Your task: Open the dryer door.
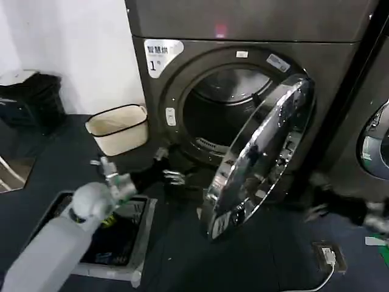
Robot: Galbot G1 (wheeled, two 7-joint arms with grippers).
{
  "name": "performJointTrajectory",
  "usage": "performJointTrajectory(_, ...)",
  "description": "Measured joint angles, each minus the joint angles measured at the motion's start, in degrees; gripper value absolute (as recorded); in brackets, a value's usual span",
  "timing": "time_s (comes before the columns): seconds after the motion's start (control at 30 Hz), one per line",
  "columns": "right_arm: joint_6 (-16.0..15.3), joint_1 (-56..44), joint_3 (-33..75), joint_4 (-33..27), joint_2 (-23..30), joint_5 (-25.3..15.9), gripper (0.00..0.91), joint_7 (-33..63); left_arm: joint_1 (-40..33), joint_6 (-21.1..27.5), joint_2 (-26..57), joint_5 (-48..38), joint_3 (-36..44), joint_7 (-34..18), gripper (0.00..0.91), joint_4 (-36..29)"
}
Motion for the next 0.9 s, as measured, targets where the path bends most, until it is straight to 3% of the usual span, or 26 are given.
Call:
performJointTrajectory(0.13,0.7,-2.9,8.2,1.0,2.3,-1.0,0.907,8.2,-0.3,0.3,-1.8,1.1,3.5,0.1,0.907,-0.3)
performJointTrajectory(0.3,2.1,-6.1,16.2,2.7,5.1,-6.2,0.907,24.3,-0.2,0.2,-3.7,2.2,6.8,0.0,0.907,-0.7)
performJointTrajectory(0.5,-1.3,-9.8,24.6,3.8,7.3,-11.6,0.907,39.2,-0.2,0.4,-4.9,3.2,9.8,0.0,0.907,-2.2)
performJointTrajectory(0.67,-6.7,-13.8,32.0,5.1,9.5,-16.3,0.907,47.9,-0.2,0.4,-5.5,3.4,12.3,-0.3,0.907,-3.6)
performJointTrajectory(0.8,-11.3,-16.1,37.0,6.1,9.8,-16.7,0.907,54.2,-1.6,-0.1,-6.6,3.2,15.4,-0.8,0.907,-3.1)
performJointTrajectory(0.9,-12.6,-17.9,40.2,6.8,10.5,-17.0,0.907,56.9,-3.3,0.0,-7.6,3.2,18.3,-1.4,0.907,-2.5)
